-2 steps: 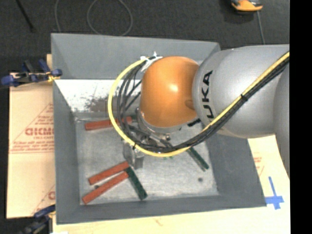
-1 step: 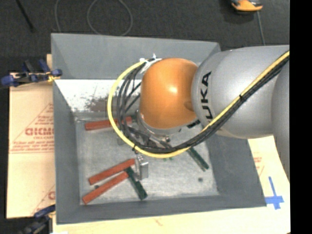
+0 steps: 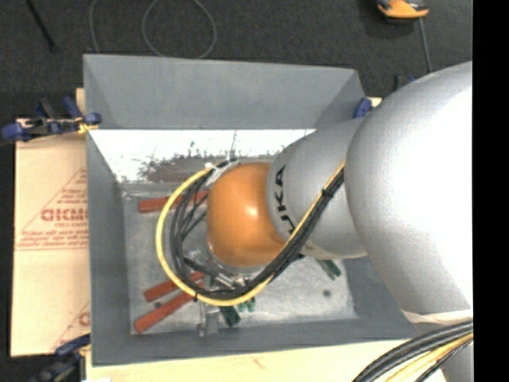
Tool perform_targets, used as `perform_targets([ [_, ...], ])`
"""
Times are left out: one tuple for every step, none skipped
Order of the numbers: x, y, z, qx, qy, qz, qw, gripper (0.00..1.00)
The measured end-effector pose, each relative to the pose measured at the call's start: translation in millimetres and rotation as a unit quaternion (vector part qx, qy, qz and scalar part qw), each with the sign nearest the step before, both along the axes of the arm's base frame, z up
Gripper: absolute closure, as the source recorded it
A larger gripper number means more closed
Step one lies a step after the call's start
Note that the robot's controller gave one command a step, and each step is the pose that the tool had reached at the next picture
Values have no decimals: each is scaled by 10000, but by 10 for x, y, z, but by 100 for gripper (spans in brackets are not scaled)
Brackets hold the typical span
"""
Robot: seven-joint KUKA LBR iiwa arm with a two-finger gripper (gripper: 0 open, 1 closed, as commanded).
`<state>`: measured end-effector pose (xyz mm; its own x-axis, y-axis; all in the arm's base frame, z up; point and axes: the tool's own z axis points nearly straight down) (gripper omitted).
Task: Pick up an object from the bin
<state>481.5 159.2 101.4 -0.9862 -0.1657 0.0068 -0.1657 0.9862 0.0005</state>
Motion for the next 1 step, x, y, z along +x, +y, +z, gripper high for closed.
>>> perform_targets([
  [28, 1, 43, 9, -43, 5, 10000, 100],
])
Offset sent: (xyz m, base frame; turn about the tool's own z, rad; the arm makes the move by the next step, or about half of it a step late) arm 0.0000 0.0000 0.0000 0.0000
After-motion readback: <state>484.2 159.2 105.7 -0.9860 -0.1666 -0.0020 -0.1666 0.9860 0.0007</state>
